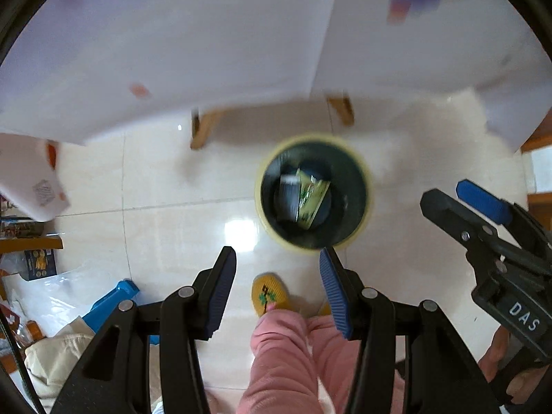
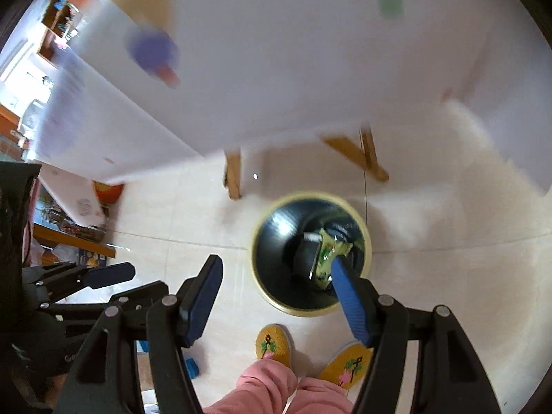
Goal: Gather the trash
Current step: 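Open both tools to drop the pouch and box into the bin, then raise both tools back toward the table clutter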
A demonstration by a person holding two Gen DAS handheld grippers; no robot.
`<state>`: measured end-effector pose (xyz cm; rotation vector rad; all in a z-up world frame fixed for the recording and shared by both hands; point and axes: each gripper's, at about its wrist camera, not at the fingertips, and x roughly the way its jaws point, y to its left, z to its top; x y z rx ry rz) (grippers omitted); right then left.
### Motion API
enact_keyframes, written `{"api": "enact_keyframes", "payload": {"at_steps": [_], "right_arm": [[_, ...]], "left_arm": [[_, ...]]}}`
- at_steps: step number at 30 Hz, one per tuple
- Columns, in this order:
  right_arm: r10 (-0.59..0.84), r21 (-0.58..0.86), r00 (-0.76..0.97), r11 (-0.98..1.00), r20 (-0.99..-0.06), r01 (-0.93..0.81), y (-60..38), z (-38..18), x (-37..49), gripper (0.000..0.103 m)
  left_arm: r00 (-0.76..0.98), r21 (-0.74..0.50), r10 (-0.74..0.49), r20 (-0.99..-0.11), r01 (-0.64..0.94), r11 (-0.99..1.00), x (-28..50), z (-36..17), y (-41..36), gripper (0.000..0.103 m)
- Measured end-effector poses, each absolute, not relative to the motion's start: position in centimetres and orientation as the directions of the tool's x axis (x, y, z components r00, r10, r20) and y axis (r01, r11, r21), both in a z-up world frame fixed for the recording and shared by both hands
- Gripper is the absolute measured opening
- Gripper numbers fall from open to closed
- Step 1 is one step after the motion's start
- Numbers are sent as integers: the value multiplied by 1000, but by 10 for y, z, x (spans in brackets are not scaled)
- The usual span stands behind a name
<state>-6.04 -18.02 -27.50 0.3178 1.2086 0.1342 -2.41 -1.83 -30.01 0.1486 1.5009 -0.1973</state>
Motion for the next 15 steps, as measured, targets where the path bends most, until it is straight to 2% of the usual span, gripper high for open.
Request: {"api": "enact_keyframes", "payload": {"at_steps": [6, 15], "right_arm": [[257, 301, 403, 952, -879, 51, -185, -192, -56, 66], [229, 264, 458, 964, -859, 13, -189, -91, -55, 66]], "left_arm": [[159, -51, -79, -984, 176, 983, -21, -208, -16, 49], [288, -57, -103, -952, 162, 985, -28, -104, -21, 50]]}}
